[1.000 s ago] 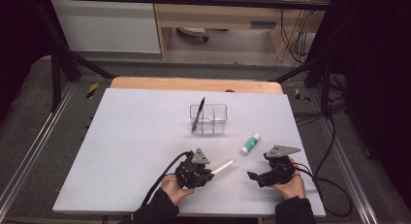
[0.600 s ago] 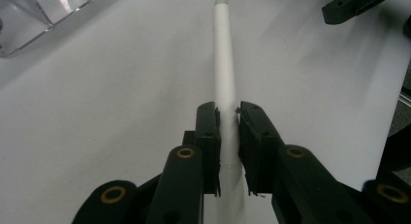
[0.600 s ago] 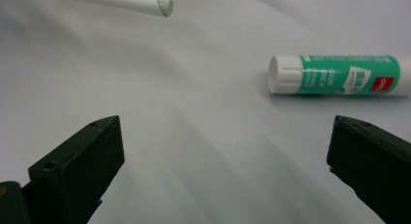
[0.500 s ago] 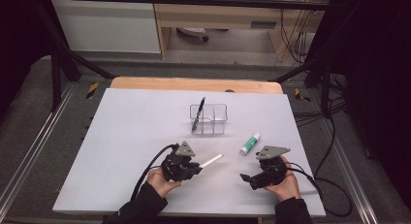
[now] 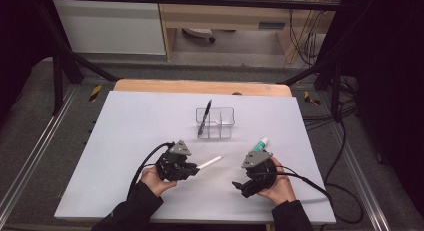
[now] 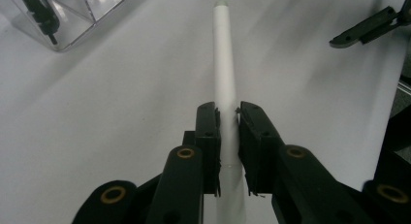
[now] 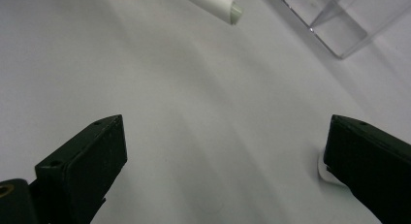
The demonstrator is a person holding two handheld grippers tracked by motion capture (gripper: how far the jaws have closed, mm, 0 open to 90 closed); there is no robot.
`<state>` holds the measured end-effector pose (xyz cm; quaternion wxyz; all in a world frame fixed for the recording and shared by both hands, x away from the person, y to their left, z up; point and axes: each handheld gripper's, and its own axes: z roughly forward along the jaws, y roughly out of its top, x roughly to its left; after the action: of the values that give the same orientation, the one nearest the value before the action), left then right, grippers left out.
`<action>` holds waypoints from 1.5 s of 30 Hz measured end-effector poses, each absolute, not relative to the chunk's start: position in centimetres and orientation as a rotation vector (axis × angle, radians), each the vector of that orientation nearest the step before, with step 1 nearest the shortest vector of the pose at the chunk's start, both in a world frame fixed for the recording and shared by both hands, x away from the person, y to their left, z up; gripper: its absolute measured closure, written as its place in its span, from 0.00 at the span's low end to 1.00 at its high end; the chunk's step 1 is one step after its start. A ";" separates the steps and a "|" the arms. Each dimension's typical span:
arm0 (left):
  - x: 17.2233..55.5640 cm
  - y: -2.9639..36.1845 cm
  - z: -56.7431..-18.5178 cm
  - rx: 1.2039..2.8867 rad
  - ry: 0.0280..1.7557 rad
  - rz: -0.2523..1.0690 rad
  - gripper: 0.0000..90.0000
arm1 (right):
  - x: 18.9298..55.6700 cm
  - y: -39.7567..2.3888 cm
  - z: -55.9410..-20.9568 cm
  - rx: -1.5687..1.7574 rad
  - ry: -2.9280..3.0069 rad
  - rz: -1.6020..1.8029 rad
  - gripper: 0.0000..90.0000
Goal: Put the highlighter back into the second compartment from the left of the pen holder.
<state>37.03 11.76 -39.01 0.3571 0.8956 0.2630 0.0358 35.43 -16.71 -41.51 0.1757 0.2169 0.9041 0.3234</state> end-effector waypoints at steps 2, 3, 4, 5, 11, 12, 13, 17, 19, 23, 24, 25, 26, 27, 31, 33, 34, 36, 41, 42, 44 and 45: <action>37.1 11.7 -38.8 2.325 0.665 0.090 0.87 | 35.4 -16.0 -41.3 0.577 2.574 0.892 0.03; 37.2 11.7 -38.7 2.330 0.661 0.090 0.87 | 35.3 -15.7 -41.2 0.552 2.579 0.881 0.04; 37.2 11.7 -38.6 2.338 0.655 0.085 0.87 | 35.3 -15.5 -41.2 0.533 2.581 0.866 0.04; 37.3 11.7 -38.5 2.343 0.650 0.086 0.87 | 35.3 -15.1 -41.1 0.510 2.582 0.847 0.05; 37.3 11.4 -38.3 2.381 0.628 0.063 0.87 | 35.1 -13.8 -40.8 0.402 2.573 0.794 0.08; 37.3 11.3 -38.3 2.391 0.624 0.058 0.87 | 35.1 -13.7 -40.7 0.384 2.567 0.781 0.09; 37.3 11.2 -38.3 2.390 0.623 0.055 0.87 | 35.0 -13.5 -40.7 0.363 2.560 0.766 0.10; 37.4 10.7 -38.2 2.411 0.600 0.039 0.87 | 34.8 -13.0 -40.6 0.306 2.541 0.740 0.14; 37.3 10.4 -38.2 2.416 0.595 0.038 0.87 | 34.6 -12.7 -40.5 0.262 2.531 0.731 0.18; 37.3 9.8 -38.2 2.432 0.583 0.030 0.87 | 34.2 -12.3 -40.5 0.181 2.507 0.701 0.24; 37.3 9.7 -38.1 2.437 0.579 0.029 0.87 | 34.2 -12.2 -40.5 0.162 2.505 0.700 0.25; 37.3 9.5 -38.1 2.440 0.575 0.029 0.87 | 34.1 -12.2 -40.5 0.145 2.501 0.696 0.27; 37.3 9.4 -38.1 2.443 0.572 0.029 0.87 | 34.0 -12.1 -40.5 0.134 2.499 0.695 0.29; 37.3 9.2 -38.1 2.444 0.569 0.025 0.87 | 34.0 -12.1 -40.5 0.117 2.501 0.694 0.31; 37.4 8.3 -38.1 2.451 0.559 0.014 0.87 | 33.9 -12.0 -40.7 0.066 2.506 0.671 0.37; 37.4 8.0 -38.1 2.458 0.552 0.007 0.87 | 33.9 -12.0 -40.8 0.045 2.499 0.660 0.40; 37.4 7.7 -38.1 2.460 0.544 0.006 0.87 | 33.8 -11.9 -40.8 0.033 2.500 0.658 0.42; 37.4 7.2 -38.1 2.464 0.535 -0.001 0.87 | 33.7 -11.9 -40.8 -0.007 2.483 0.648 0.46; 37.3 6.2 -38.2 2.478 0.513 -0.012 0.87 | 33.2 -12.0 -41.0 -0.074 2.476 0.628 0.55; 37.3 6.0 -38.2 2.481 0.506 -0.013 0.87 | 33.1 -12.1 -41.0 -0.078 2.475 0.624 0.58; 37.3 5.7 -38.3 2.479 0.501 -0.017 0.87 | 32.9 -12.1 -41.0 -0.104 2.473 0.632 0.62; 37.3 5.6 -38.3 2.481 0.500 -0.020 0.87 | 32.9 -12.1 -41.0 -0.123 2.466 0.630 0.64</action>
<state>37.31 5.55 -38.31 0.3007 0.9349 0.1883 -0.0075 32.94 -12.06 -41.03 0.2924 -0.0461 0.9255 0.2363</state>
